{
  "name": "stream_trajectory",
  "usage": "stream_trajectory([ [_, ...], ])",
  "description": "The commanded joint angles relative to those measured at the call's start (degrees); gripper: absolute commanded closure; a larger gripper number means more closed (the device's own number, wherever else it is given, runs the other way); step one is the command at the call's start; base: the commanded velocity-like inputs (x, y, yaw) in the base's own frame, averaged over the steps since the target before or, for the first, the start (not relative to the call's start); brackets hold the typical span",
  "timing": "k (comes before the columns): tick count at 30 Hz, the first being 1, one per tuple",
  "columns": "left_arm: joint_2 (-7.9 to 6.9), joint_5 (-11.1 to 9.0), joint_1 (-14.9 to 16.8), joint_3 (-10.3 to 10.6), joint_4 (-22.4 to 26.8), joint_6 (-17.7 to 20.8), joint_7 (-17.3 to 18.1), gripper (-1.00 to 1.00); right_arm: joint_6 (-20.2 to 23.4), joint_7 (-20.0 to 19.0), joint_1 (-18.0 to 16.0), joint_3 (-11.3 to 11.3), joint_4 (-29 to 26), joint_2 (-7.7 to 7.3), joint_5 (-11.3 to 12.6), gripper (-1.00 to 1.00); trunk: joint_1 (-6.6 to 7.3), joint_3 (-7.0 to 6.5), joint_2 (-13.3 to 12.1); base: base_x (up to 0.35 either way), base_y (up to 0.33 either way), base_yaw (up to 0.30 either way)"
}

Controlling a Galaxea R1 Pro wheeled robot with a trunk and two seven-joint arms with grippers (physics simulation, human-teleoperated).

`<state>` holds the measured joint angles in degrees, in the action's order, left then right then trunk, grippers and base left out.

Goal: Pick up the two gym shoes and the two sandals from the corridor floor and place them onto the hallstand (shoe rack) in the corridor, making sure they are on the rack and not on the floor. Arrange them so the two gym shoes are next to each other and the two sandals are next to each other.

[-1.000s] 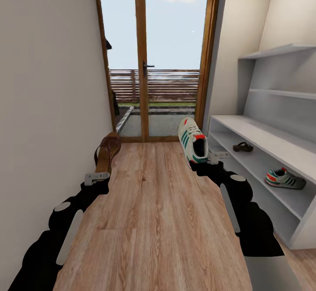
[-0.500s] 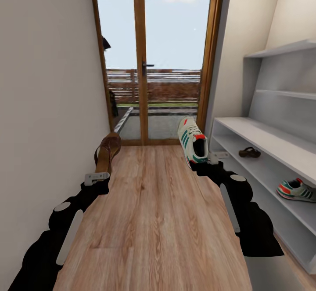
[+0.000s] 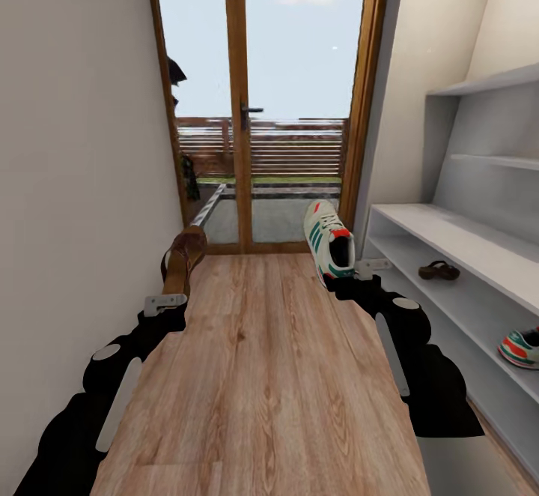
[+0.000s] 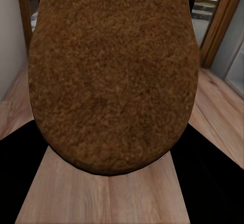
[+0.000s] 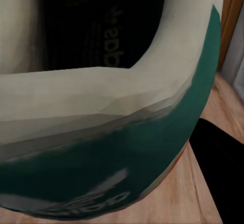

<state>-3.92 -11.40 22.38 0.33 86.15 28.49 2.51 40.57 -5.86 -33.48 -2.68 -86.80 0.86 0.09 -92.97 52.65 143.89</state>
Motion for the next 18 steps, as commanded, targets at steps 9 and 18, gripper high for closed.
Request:
stream_trajectory([
  [9, -0.03, -0.3, 0.0, 0.0, 0.1, 0.3, 0.0, 1.0, 0.3, -0.1, 0.0, 0.0, 0.0, 0.01, 0.0, 1.0, -0.02, 0.06, 0.0, 0.344, 0.066, -0.168],
  [18, -0.06, -0.3, 0.0, 0.0, 0.1, 0.3, 0.0, 1.0, 0.3, -0.2, -0.1, 0.0, -0.1, 0.02, 0.0, 1.0, -0.02, 0.06, 0.0, 0.333, 0.129, -0.298],
])
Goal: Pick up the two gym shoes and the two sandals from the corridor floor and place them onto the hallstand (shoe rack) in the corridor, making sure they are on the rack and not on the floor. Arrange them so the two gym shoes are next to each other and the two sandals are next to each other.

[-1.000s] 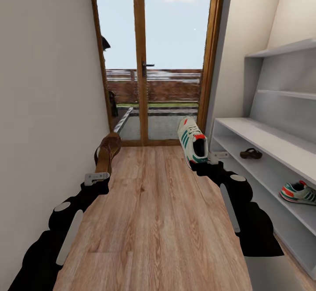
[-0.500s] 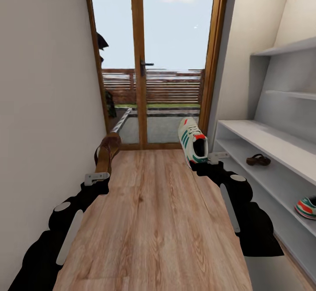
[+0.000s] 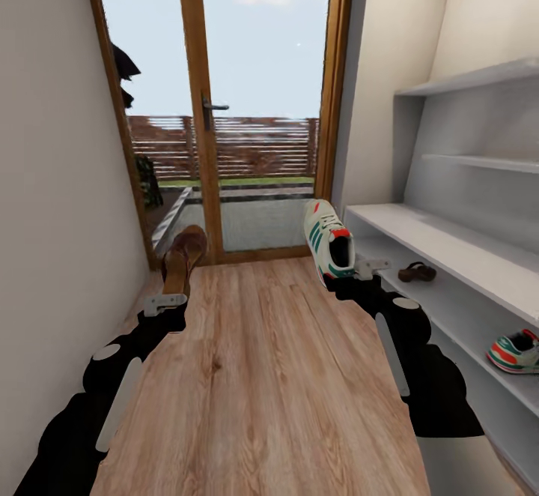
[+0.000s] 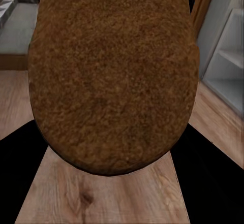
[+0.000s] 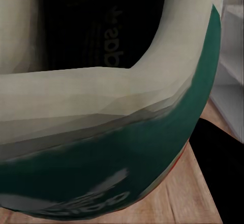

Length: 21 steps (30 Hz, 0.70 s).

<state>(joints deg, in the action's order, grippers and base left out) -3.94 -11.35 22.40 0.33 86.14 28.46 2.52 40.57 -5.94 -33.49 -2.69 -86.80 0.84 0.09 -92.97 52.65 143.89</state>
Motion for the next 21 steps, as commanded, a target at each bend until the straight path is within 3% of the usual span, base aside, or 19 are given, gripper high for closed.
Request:
stream_trajectory([
  [1, -0.04, -0.3, 0.0, 0.0, 0.1, 0.3, 0.0, 1.0, 0.3, -0.1, 0.0, 0.0, 0.0, 0.04, 0.0, 1.0, -0.02, 0.06, 0.0, 0.319, 0.143, -0.3],
  [8, -0.03, -0.3, 0.0, 0.0, 0.1, 0.3, 0.0, 1.0, 0.3, 0.0, 0.0, 0.0, 0.0, 0.04, 0.0, 1.0, -0.02, 0.06, 0.0, 0.304, 0.165, -0.254],
  [21, -0.02, -0.3, 0.0, 0.0, 0.1, 0.3, 0.0, 1.0, 0.2, 0.1, -0.1, 0.0, 0.0, 0.04, 0.0, 1.0, -0.02, 0.06, 0.0, 0.3, 0.172, -0.016],
])
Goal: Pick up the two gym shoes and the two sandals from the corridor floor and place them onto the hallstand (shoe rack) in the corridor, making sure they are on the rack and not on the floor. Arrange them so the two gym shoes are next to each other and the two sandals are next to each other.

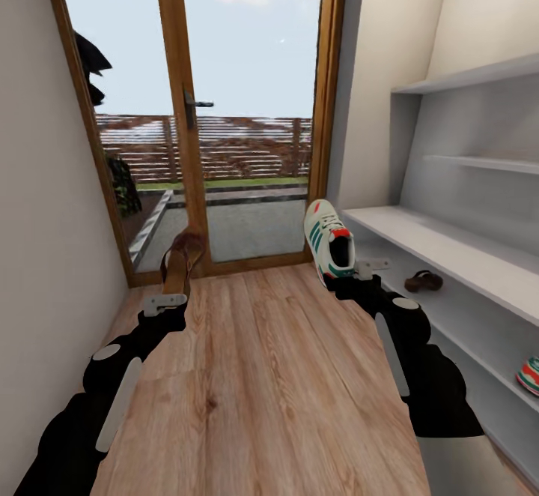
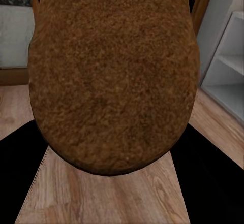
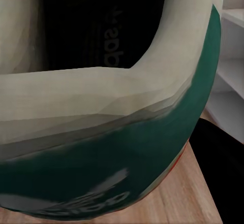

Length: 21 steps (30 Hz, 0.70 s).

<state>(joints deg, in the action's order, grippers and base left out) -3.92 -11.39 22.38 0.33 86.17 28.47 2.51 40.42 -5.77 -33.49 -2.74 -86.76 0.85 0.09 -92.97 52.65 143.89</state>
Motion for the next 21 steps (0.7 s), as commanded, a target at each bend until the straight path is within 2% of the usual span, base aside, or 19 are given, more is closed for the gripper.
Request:
stream_trajectory([
  [1, -0.05, -0.3, 0.0, 0.0, 0.1, 0.3, 0.0, 1.0, 0.3, -0.1, 0.0, 0.0, -0.1, 0.02, 0.0, 1.0, -0.02, 0.06, 0.0, 0.299, 0.173, 0.0],
  [9, -0.05, -0.3, 0.0, 0.0, 0.1, 0.3, 0.0, 1.0, 0.3, 0.1, 0.0, 0.1, -0.1, 0.02, 0.0, 1.0, -0.02, 0.06, 0.0, 0.299, 0.173, -0.023],
  [18, -0.03, -0.2, 0.0, 0.0, 0.1, 0.2, 0.0, 1.0, 0.3, -0.1, 0.0, 0.1, -0.1, 0.02, 0.0, 1.0, -0.02, 0.06, 0.0, 0.297, 0.172, -0.271],
  [21, -0.05, -0.2, 0.0, 0.0, 0.1, 0.2, 0.0, 1.0, 0.3, -0.2, 0.0, 0.1, -0.1, 0.02, 0.0, 1.0, -0.02, 0.06, 0.0, 0.161, 0.07, -0.299],
])
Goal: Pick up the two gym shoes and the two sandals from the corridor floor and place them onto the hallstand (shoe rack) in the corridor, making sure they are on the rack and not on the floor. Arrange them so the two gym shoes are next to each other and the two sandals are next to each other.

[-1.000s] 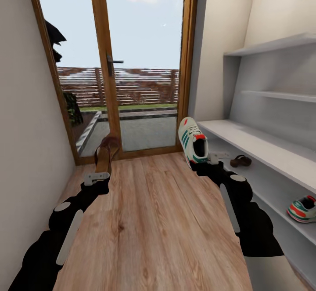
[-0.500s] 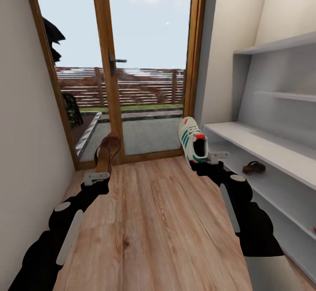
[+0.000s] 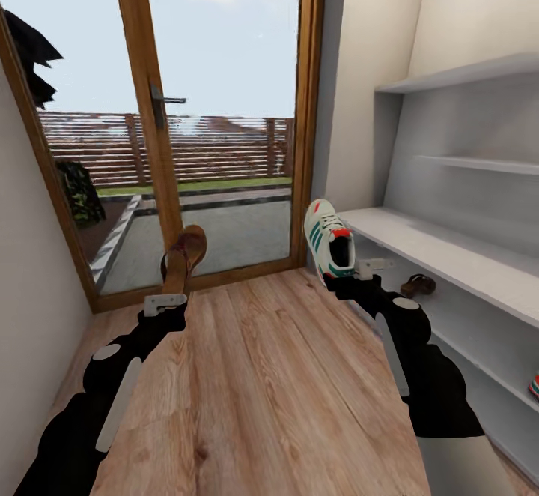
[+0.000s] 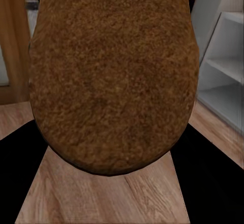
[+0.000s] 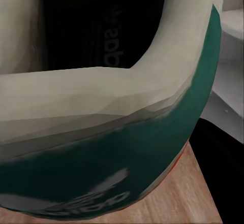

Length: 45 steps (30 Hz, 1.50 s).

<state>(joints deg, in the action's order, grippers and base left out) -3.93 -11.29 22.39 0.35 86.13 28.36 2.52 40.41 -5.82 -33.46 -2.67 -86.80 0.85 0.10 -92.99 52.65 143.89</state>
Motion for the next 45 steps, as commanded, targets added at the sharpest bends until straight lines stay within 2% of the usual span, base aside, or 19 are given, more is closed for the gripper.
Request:
stream_trajectory([
  [1, -0.06, -0.3, 0.0, 0.0, 0.1, 0.3, 0.0, 1.0, 0.3, -0.1, -0.1, 0.0, -0.1, 0.03, 0.0, 1.0, 0.0, 0.06, 0.0, 0.056, 0.023, -0.3],
  [6, -0.03, -0.3, 0.0, 0.0, 0.1, 0.4, 0.0, 1.0, 0.3, -0.2, 0.0, 0.0, -0.1, 0.03, 0.0, 1.0, 0.0, 0.06, 0.0, 0.118, 0.056, -0.258],
  [18, -0.06, -0.4, 0.0, 0.0, 0.1, 0.4, 0.0, 1.0, 0.3, -0.1, 0.0, 0.0, -0.1, 0.03, -0.1, 1.0, 0.0, 0.06, 0.0, 0.284, 0.186, -0.053],
  [45, -0.02, -0.4, 0.0, 0.0, 0.1, 0.3, 0.0, 1.0, 0.3, -0.2, -0.1, 0.0, -0.1, 0.03, -0.1, 1.0, 0.0, 0.06, 0.0, 0.291, 0.197, -0.295],
])
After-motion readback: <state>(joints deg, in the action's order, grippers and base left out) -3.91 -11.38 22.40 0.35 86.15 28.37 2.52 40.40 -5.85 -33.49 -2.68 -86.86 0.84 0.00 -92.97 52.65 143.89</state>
